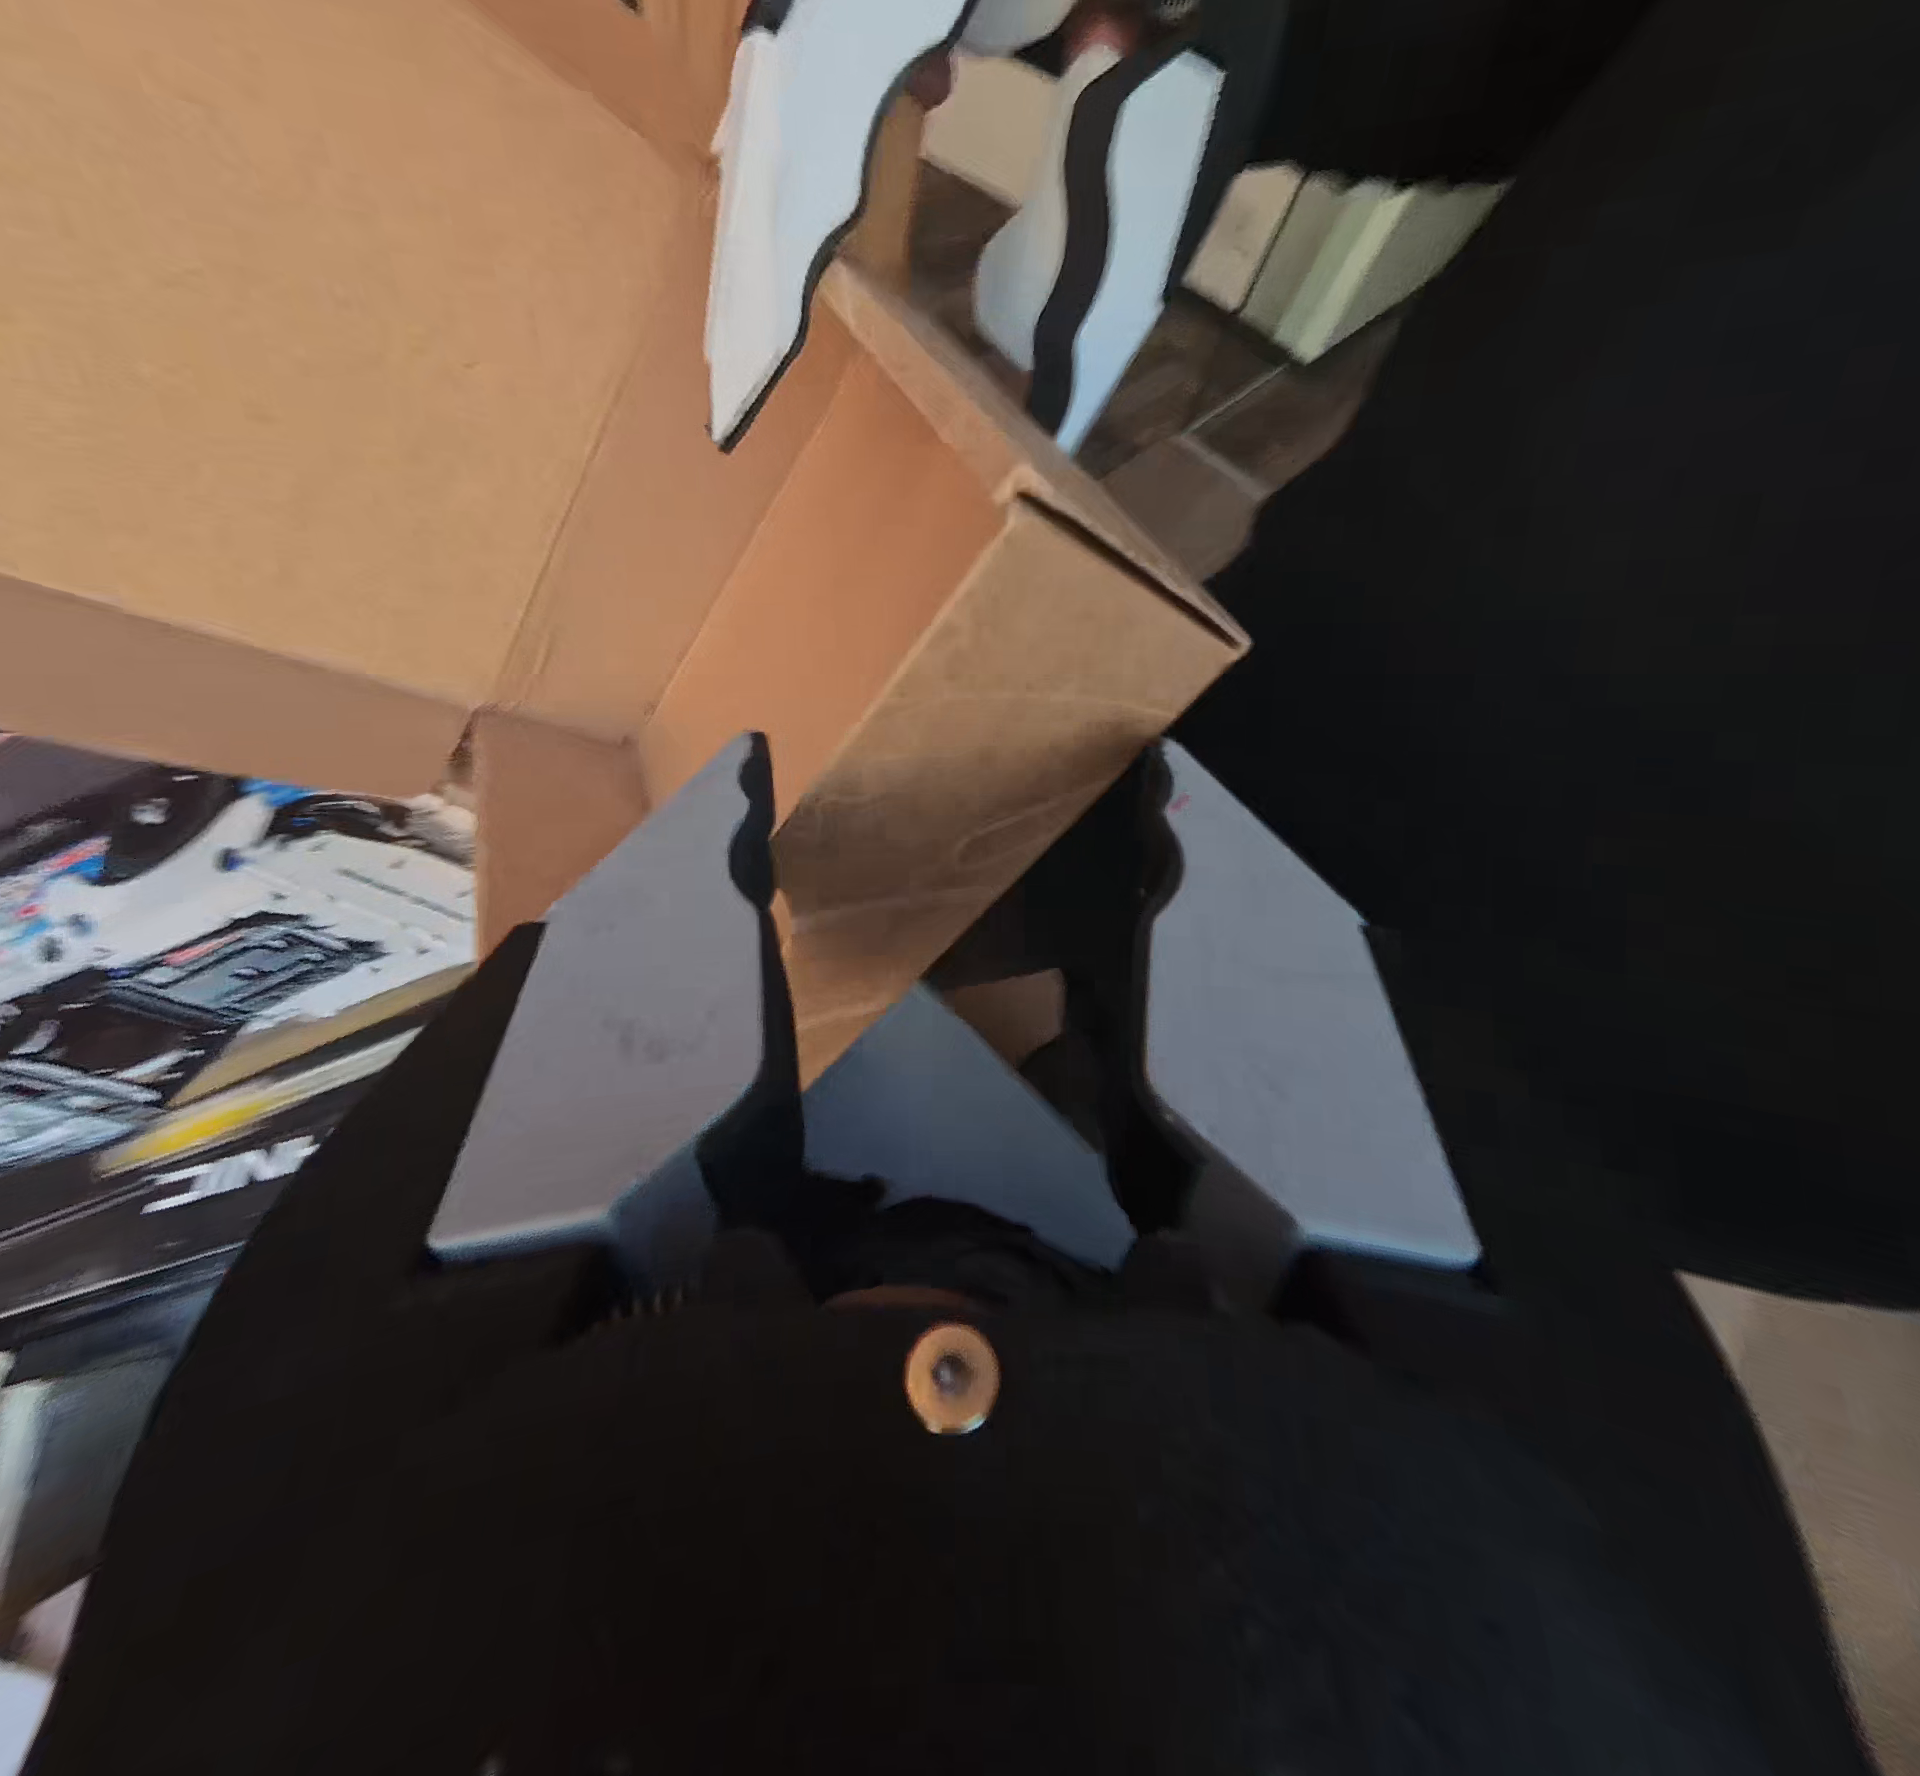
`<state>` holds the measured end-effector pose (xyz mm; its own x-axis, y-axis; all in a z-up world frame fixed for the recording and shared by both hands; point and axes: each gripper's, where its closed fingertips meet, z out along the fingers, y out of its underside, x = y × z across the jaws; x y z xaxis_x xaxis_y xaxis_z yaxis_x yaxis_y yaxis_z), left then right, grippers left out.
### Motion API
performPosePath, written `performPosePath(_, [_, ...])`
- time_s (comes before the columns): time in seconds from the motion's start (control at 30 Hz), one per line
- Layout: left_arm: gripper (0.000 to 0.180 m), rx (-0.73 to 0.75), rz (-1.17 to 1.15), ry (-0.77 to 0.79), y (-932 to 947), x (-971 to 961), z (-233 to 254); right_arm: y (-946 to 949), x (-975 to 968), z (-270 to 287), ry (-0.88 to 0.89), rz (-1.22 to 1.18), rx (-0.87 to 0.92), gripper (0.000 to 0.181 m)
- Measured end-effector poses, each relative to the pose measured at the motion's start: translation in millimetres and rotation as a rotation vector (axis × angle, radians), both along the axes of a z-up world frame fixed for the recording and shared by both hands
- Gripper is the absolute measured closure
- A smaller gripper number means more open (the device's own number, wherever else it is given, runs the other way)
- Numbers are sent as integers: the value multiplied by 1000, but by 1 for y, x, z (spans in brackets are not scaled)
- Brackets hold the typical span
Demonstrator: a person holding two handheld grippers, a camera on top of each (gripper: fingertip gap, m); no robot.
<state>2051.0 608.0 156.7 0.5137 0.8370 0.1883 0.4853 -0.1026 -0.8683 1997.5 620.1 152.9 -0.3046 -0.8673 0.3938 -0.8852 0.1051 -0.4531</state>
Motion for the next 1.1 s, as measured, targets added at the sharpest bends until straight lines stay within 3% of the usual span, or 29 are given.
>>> performPosePath(0.1, [108,-139,60,68,0,-18,-5,7,-20,-5,39,-77,-13,110])
performPosePath(0.17, [96,-206,85,110,4,-26,-4,15,-31,-4,29,-111,-27,110])
performPosePath(0.3, [73,-439,118,77,15,-45,-23,36,-43,7,-86,-120,-22,110])
performPosePath(0.33, [78,-475,123,84,20,-52,-22,44,-46,9,-125,-109,-17,110])
performPosePath(0.43, [103,-447,121,121,53,-81,-11,75,-57,15,-256,-76,21,110])
performPosePath(0.7, [102,-433,65,-97,169,-166,-56,195,-144,-23,-416,-114,95,110])
performPosePath(0.9, [99,-388,-25,-170,253,-223,-90,278,-196,-51,-457,-243,191,110])
performPosePath(1.1, [100,-387,-266,-174,322,-259,-119,353,-228,-79,-467,-516,222,109])
